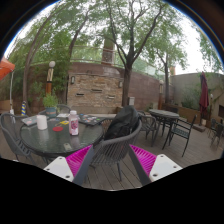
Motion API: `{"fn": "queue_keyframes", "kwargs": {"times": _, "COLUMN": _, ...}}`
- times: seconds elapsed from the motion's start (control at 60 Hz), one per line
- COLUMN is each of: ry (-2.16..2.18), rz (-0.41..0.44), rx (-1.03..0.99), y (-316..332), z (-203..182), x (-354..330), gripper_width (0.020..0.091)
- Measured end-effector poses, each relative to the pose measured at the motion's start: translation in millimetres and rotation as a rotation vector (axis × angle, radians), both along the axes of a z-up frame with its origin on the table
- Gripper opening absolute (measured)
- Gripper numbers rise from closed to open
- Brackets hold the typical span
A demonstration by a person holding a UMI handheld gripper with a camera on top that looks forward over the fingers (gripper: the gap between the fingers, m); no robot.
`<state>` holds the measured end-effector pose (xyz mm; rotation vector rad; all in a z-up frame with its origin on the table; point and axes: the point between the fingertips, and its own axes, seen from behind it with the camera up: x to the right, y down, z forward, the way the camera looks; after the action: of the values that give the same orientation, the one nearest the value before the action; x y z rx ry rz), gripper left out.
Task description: Pour water
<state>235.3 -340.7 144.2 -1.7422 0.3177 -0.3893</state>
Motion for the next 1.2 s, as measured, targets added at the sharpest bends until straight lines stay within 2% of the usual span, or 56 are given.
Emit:
{"fn": "queue_keyframes", "kwargs": {"times": 0.283, "ry": 0.055, "rz": -0.052, "rx": -0.056, "y": -12, "z": -33, "x": 14, "gripper_width": 0.0828}}
{"fn": "queue_keyframes", "kwargs": {"times": 0.317, "ry": 0.060, "rz": -0.037, "rx": -0.058, "y": -25, "z": -28, "x": -6, "gripper_width": 0.0825}}
{"fn": "queue_keyframes", "kwargs": {"times": 0.433, "ry": 0.032, "rz": 0.069, "rx": -0.005, "y": -5, "z": -18, "x": -34, "gripper_width": 0.0829}}
{"fn": "queue_keyframes", "kwargs": {"times": 0.567, "ry": 0.018, "rz": 0.159, "rx": 0.011, "y": 56, "z": -18, "x": -56, "gripper_width": 0.0833}}
{"fn": "queue_keyframes", "kwargs": {"times": 0.783, "ry": 0.003, "rz": 0.274, "rx": 0.043, "y": 217, "z": -29, "x": -99, "gripper_width": 0.0832}}
{"fn": "queue_keyframes", "kwargs": {"times": 0.95, "ry": 0.066, "rz": 0.297, "rx": 0.075, "y": 326, "z": -39, "x": -115, "gripper_width": 0.0832}}
{"fn": "queue_keyframes", "kwargs": {"times": 1.067, "ry": 0.032, "rz": 0.262, "rx": 0.030, "y": 366, "z": -57, "x": -110, "gripper_width": 0.0831}}
{"fn": "queue_keyframes", "kwargs": {"times": 1.2, "ry": 0.006, "rz": 0.241, "rx": 0.044, "y": 386, "z": -56, "x": -106, "gripper_width": 0.0833}}
